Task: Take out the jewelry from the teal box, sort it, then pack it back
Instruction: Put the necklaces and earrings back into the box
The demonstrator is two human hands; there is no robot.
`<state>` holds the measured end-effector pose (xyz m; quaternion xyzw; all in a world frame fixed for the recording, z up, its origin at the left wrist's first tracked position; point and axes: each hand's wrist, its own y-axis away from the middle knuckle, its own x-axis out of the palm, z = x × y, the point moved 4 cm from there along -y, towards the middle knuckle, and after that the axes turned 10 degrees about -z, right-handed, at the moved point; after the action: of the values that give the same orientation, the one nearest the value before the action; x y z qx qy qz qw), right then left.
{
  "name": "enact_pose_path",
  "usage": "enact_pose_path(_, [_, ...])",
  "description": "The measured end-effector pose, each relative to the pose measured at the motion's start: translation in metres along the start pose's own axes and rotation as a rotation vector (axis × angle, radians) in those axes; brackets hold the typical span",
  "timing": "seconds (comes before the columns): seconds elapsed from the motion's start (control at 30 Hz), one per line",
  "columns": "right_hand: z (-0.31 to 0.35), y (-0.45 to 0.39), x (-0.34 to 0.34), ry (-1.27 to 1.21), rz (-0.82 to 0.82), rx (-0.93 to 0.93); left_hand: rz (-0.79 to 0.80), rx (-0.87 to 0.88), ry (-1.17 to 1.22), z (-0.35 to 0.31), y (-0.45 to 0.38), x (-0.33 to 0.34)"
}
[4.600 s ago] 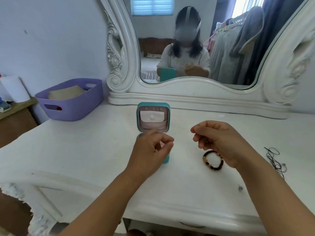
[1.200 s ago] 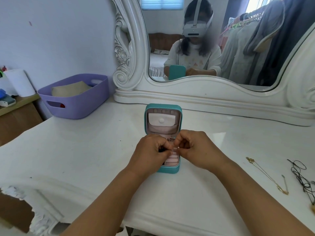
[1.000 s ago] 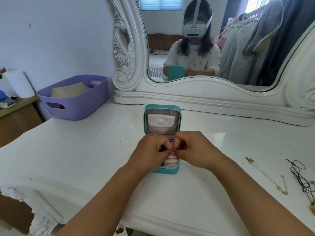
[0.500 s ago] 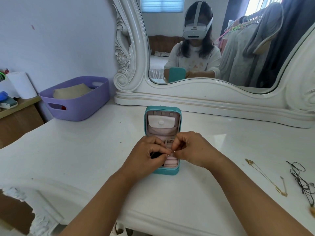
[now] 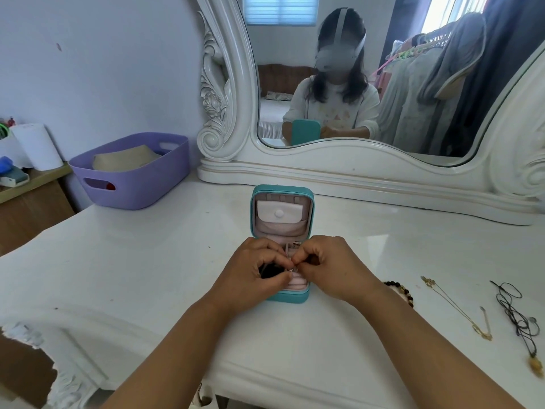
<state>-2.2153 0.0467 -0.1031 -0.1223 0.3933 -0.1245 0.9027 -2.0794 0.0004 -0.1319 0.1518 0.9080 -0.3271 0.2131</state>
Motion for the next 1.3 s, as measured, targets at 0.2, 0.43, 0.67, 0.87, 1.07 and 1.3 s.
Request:
enact_pose_path(0.2, [-0.002, -0.001, 0.002, 0.073, 0.0, -0.102, 0.001, -0.007, 0.017, 0.002, 0.0, 0.001])
enact_pose_path(0.43, [-0.003, 0.004, 0.002, -0.011, -0.008, -0.124, 0.009, -0.011, 0.017, 0.003, 0.001, 0.002])
enact_pose_path(0.67, [-0.009, 0.002, 0.001, -0.128, 0.033, 0.025, 0.008, -0.017, 0.02, 0.004, 0.0, 0.001])
enact_pose_path(0.87, [-0.003, -0.001, 0.003, -0.043, 0.082, -0.036, 0.012, -0.014, 0.022, 0.002, 0.0, 0.002])
enact_pose_path(1.07, [-0.004, 0.0, -0.002, -0.099, 0.082, -0.05, 0.011, -0.026, 0.026, 0.004, 0.001, 0.001])
enact_pose_path(1.3, [-0.004, 0.008, -0.006, -0.067, 0.015, -0.083, 0.002, -0.052, 0.025, 0.005, 0.002, 0.001])
